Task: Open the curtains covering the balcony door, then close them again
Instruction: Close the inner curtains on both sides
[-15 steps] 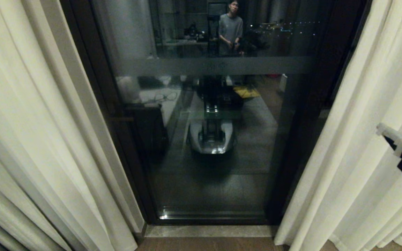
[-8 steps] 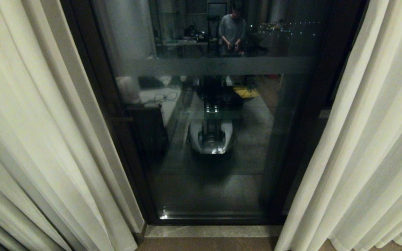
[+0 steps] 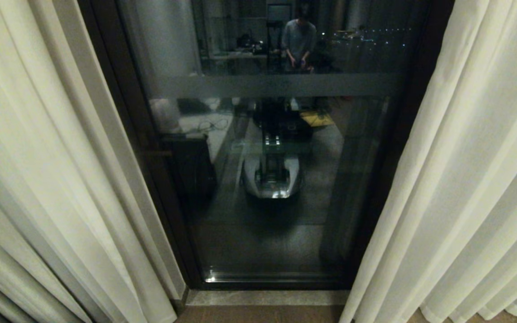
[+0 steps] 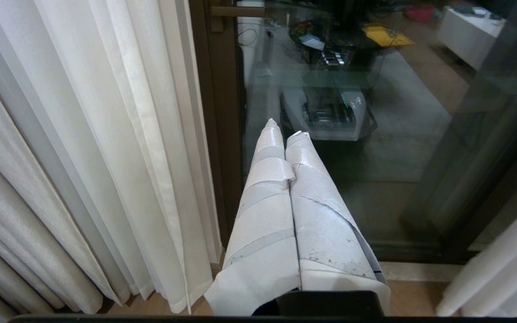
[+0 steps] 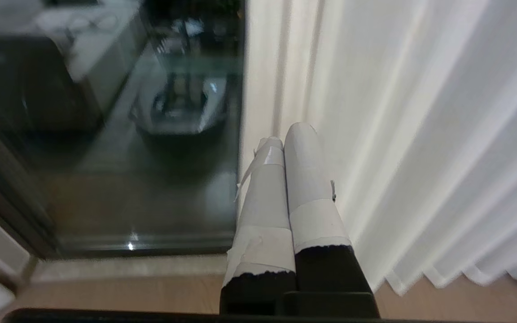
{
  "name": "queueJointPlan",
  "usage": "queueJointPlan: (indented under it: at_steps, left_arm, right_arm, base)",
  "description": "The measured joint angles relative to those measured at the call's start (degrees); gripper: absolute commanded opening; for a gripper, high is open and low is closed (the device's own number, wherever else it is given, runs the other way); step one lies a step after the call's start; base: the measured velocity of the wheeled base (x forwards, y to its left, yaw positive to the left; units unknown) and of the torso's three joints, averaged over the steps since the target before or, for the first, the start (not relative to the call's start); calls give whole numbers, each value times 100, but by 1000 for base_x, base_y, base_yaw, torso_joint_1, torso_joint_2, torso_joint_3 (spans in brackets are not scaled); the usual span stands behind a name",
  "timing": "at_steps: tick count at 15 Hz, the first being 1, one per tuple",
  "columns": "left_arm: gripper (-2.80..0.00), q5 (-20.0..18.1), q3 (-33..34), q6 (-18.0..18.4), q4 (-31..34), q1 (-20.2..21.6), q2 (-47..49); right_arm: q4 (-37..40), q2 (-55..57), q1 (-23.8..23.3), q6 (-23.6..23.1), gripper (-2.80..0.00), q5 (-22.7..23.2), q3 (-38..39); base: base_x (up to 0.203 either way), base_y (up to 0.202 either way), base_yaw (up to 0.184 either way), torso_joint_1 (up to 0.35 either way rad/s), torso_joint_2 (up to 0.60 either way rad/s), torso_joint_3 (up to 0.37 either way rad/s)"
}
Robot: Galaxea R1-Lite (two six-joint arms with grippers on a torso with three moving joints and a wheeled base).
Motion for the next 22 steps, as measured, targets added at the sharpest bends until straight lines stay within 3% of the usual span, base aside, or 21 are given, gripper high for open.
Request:
queueJointPlan:
  at_steps: [5,11,16,22]
  left_arm:
    - [-280,-1,0,0,2,-2,0]
    - [-280,-1,0,-2,0,-4,0]
    - [-280,-1,0,-2,0,-2,0]
    - [-280,0,0,0,0,2,0]
  right_arm:
    - [1783,-1484,-339,-65,-280,176,63]
    - [2754,-2996,-253,-109,-280,639,72]
    - [2765,-3322,-242,-49,-280,651,72]
    - [2721,-3351,-242,395,-280,613,72]
  base:
    - [0,0,0,0,0,0]
    - [0,0,0,0,0,0]
    - [0,0,0,0,0,0]
    - [0,0,0,0,0,0]
